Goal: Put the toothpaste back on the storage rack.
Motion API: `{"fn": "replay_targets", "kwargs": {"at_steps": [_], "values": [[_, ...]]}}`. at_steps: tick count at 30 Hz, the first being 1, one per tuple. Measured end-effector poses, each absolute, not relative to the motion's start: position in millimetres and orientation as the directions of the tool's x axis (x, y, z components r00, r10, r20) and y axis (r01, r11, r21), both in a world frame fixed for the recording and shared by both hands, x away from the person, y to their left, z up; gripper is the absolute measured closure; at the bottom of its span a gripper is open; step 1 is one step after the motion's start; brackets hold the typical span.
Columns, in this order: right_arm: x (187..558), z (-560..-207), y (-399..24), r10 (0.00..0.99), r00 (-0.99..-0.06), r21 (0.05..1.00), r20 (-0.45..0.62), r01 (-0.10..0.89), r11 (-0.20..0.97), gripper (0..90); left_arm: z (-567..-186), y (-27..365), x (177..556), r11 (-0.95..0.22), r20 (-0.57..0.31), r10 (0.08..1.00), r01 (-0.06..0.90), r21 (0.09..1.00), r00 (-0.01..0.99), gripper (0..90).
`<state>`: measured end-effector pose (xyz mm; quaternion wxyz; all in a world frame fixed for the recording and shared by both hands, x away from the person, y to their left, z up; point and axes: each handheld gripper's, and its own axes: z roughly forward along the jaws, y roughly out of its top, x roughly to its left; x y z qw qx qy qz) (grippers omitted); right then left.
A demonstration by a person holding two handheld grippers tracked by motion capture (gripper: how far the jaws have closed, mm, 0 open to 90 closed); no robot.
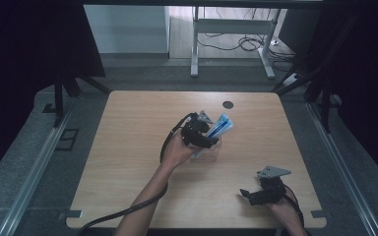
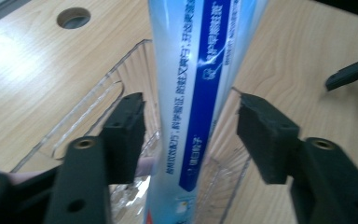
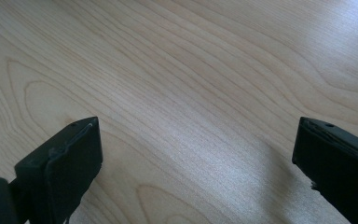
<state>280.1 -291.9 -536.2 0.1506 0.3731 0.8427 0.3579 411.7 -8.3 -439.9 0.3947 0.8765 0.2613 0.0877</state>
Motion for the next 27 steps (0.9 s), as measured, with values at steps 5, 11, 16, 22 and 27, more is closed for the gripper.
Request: {"fn": "replay_targets", "kwargs": {"at_steps": [5, 11, 16, 22, 27], "values": [[280.0, -535.9, -291.5, 0.735, -0.678, 0.717, 0.011, 0.517, 0.467, 1.8, -437.1, -5.7, 409.9, -0.533, -0.063, 0.524, 0.385, 0.754, 0.849, 26.4], [279.7, -535.2, -291.6, 0.737, -0.676, 0.722, 0.01, 0.514, 0.463, 1.8, -431.5, 2.0, 405.9, -0.506, -0.086, 0.531, 0.397, 0.766, 0.843, 18.8], [279.5, -534.8, -291.0, 0.737, -0.676, 0.724, 0.008, 0.513, 0.462, 1.8, -424.1, 9.1, 397.8, -0.511, -0.055, 0.548, 0.386, 0.768, 0.835, 13.7], [279.5, -534.4, -290.9, 0.737, -0.676, 0.725, 0.005, 0.51, 0.464, 1.6, -417.7, 19.6, 389.8, -0.509, -0.043, 0.555, 0.379, 0.773, 0.831, 13.3], [279.3, -534.2, -290.7, 0.737, -0.676, 0.725, 0.006, 0.511, 0.462, 1.2, -415.0, 30.5, 383.5, -0.508, -0.036, 0.566, 0.383, 0.771, 0.823, 13.0]]}}
